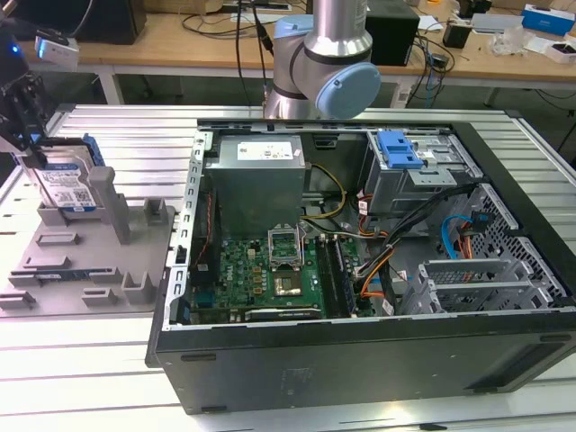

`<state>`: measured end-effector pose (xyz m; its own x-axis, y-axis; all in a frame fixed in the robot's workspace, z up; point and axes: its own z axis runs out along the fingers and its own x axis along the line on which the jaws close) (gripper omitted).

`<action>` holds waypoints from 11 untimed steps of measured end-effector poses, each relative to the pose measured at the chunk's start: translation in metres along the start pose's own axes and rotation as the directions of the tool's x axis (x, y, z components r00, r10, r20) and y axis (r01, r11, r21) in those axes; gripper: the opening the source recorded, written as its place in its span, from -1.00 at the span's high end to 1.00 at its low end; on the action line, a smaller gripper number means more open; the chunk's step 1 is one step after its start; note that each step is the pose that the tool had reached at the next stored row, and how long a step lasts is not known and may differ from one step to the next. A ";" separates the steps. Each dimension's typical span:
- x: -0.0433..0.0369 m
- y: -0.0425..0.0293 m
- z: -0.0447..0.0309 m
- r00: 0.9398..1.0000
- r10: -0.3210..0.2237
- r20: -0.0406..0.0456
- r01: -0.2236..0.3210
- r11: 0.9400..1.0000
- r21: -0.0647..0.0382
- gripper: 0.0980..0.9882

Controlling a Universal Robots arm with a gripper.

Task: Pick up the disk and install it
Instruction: 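Pick up the disk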

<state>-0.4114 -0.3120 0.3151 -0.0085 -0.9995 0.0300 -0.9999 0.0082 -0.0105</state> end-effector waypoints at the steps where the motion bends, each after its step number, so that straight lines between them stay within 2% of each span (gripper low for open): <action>1: 0.0002 0.0000 -0.0043 1.000 0.000 0.000 0.000 1.000 0.000 0.40; 5: 0.0007 -0.0003 -0.0237 1.000 0.000 0.000 0.000 1.000 0.000 0.40; 6: 0.0010 -0.0004 -0.0334 1.000 0.000 0.000 0.000 1.000 0.000 0.40; 8: 0.0013 -0.0005 -0.0427 1.000 0.000 0.000 0.000 1.000 0.000 0.40; 9: 0.0016 -0.0005 -0.0529 1.000 0.000 0.000 0.000 1.000 0.000 0.40; 11: 0.0019 -0.0007 -0.0629 1.000 0.000 0.000 0.000 1.000 0.000 0.40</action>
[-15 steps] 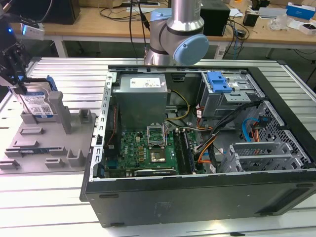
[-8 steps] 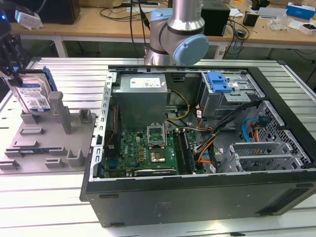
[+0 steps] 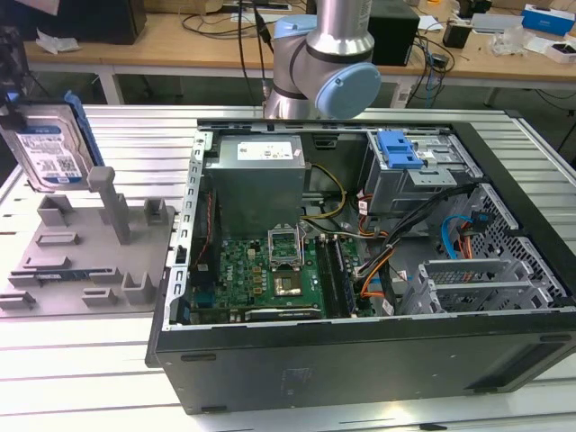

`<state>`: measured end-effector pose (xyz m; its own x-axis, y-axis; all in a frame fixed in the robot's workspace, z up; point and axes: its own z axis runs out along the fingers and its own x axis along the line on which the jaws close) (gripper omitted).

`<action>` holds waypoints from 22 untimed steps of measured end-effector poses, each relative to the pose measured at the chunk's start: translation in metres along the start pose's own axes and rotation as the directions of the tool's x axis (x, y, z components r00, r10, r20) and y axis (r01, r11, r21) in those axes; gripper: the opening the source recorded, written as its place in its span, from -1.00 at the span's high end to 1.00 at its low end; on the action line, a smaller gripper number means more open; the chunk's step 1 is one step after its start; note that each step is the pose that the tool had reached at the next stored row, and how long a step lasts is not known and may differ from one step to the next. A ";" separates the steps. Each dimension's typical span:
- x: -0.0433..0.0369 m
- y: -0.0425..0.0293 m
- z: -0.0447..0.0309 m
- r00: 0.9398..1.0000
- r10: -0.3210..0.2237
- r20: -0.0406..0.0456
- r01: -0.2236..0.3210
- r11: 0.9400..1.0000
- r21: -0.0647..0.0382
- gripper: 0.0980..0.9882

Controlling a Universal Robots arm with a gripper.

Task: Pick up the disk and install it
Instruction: 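Pick up the disk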

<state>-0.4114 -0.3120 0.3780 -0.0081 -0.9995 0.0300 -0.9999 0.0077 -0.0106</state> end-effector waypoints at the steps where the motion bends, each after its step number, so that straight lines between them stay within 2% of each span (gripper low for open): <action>1: 0.0002 -0.0001 -0.0070 1.000 0.000 0.000 0.000 1.000 0.000 0.40; 5: 0.0009 -0.0003 -0.0291 1.000 -0.001 0.000 0.001 1.000 0.000 0.40; 6: 0.0010 -0.0003 -0.0324 1.000 -0.001 0.000 0.001 1.000 0.000 0.40; 7: 0.0013 -0.0004 -0.0431 1.000 -0.002 0.000 0.002 1.000 0.000 0.40; 9: 0.0017 -0.0006 -0.0563 1.000 -0.002 0.000 0.002 1.000 0.000 0.40; 14: 0.0025 -0.0008 -0.0819 1.000 -0.004 0.001 0.004 1.000 0.000 0.40; 16: 0.0027 -0.0009 -0.0899 1.000 -0.004 0.001 0.004 1.000 0.000 0.40; 17: 0.0028 -0.0009 -0.0915 1.000 -0.004 0.001 0.004 1.000 0.000 0.40; 22: 0.0028 -0.0010 -0.0921 1.000 -0.005 0.002 0.005 1.000 0.000 0.40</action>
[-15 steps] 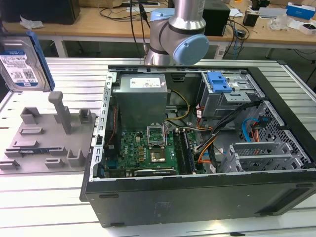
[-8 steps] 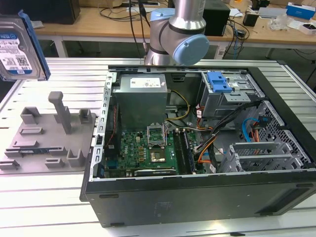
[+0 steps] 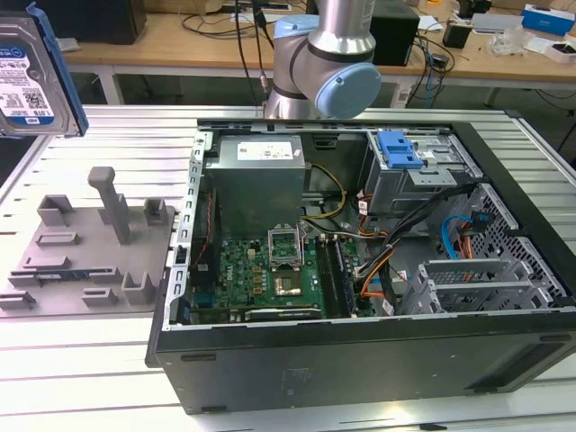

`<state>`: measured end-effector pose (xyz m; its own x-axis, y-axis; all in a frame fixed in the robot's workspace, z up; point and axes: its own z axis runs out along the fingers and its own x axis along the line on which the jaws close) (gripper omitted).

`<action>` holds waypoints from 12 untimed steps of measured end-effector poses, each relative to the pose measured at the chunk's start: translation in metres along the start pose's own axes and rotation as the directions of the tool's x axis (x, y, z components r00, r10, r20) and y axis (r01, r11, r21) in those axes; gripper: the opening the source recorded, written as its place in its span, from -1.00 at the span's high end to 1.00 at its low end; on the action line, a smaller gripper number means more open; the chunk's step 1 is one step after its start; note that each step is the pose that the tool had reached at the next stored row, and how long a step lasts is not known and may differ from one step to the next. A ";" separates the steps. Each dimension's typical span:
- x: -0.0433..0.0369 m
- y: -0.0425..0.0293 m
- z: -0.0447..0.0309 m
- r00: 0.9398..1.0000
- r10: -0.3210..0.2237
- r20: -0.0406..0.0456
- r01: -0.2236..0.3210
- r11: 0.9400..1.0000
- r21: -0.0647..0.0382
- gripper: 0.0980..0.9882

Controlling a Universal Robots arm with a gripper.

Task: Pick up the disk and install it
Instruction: 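Pick up the disk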

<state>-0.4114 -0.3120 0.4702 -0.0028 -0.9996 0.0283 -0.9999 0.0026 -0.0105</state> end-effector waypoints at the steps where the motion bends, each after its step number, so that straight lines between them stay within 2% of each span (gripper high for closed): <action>1: 0.0000 0.0000 0.0000 1.000 0.000 0.000 0.000 1.000 0.000 0.40; 2: 0.0010 -0.0008 0.0000 1.000 0.000 0.000 0.000 1.000 0.000 0.40; 3: 0.0036 -0.0047 0.0000 1.000 0.000 0.000 0.000 1.000 0.000 0.40; 6: 0.0136 -0.0228 0.0004 1.000 0.000 0.000 0.000 1.000 0.000 0.40; 8: 0.0147 -0.0311 0.0001 1.000 0.000 0.000 0.000 1.000 0.000 0.40; 12: 0.0174 -0.0657 -0.0019 1.000 0.000 0.000 0.000 1.000 0.000 0.40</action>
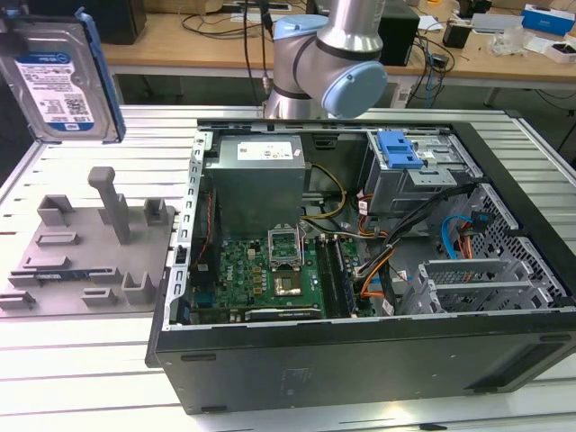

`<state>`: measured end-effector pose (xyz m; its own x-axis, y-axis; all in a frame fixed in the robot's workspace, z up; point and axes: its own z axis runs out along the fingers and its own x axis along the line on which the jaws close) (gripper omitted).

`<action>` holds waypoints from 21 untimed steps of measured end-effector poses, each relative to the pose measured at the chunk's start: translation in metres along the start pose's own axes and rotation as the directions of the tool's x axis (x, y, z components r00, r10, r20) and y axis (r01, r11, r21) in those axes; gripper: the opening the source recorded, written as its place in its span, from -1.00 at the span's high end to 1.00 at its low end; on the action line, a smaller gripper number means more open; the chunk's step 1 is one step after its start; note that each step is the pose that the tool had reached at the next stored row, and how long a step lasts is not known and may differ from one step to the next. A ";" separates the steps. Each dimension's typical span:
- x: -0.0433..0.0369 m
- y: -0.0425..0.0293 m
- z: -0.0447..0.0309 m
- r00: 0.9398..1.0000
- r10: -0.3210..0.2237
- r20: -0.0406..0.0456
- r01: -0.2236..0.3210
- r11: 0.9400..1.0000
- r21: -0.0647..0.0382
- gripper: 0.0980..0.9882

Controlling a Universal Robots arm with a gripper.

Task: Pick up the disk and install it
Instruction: 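Pick up the disk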

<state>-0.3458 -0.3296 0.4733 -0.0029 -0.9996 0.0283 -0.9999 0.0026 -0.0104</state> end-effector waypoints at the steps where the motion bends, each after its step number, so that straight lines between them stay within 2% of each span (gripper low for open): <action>1: 0.0004 -0.0040 -0.0003 1.000 0.000 0.000 0.000 1.000 0.000 0.40; 2: 0.0011 -0.0085 -0.0009 1.000 0.000 0.000 0.000 1.000 0.000 0.40; 5: 0.0095 -0.0262 -0.0036 1.000 0.000 0.000 0.000 1.000 0.000 0.40; 13: 0.0338 -0.0484 -0.0054 1.000 0.000 0.000 0.000 1.000 -0.001 0.40; 15: 0.0424 -0.0573 -0.0058 1.000 0.000 0.000 0.000 1.000 -0.001 0.40; 21: 0.0618 -0.0776 -0.0062 1.000 0.000 0.000 0.000 1.000 -0.001 0.40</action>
<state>-0.2685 -0.3914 0.4820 -0.0027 -0.9996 0.0283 -1.0000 0.0025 -0.0091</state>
